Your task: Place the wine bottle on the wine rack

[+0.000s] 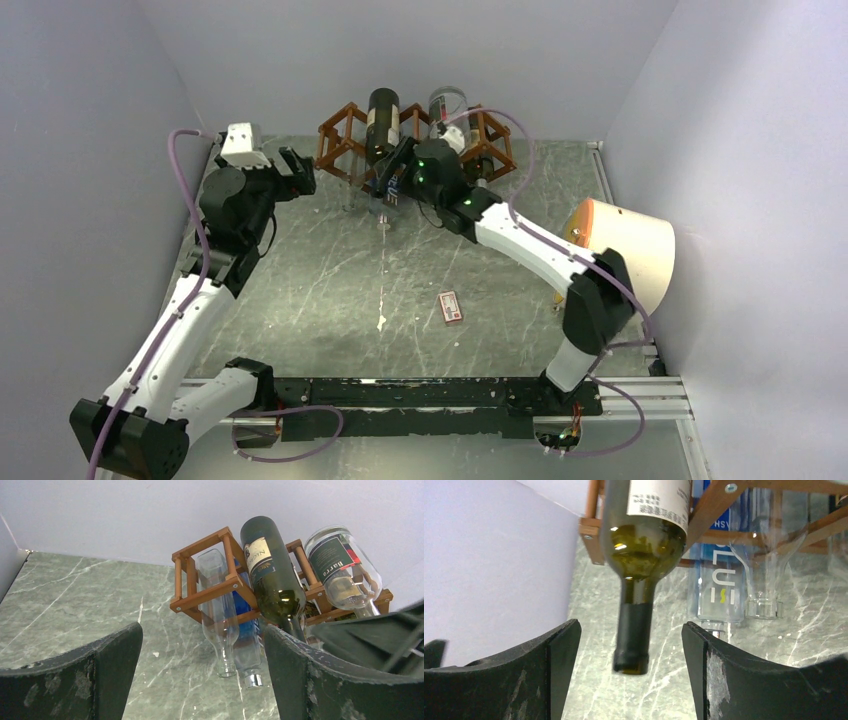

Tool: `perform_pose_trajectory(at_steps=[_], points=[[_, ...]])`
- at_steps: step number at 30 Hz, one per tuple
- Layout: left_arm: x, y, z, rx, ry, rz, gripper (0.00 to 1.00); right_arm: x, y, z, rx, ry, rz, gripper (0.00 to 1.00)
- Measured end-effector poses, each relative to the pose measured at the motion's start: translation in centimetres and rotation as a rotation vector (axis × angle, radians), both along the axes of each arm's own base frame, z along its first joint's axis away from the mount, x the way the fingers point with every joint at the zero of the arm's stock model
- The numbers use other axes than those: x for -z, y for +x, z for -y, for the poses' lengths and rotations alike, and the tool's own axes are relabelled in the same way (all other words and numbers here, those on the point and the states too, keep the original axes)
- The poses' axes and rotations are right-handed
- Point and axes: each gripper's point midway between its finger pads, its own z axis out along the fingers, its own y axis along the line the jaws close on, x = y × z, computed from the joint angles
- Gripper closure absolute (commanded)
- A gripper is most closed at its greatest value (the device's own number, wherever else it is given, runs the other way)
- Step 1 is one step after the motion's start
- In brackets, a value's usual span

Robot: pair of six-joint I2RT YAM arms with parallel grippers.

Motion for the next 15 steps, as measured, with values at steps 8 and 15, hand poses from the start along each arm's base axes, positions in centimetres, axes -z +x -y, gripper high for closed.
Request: perform_pose_trajectory(at_steps=[8, 15], points=[[-0.2, 0.2, 0.9, 0.049, 0.011, -0.011, 0.06, -5.9, -4.7, 5.1, -0.011, 0.001, 0.158, 0.28], [-1.3, -0.4, 3.3, 0.188, 0.004, -0.030, 0.06, -4.7, -9.2, 12.2, 0.050, -0.182, 0.154, 0.23]])
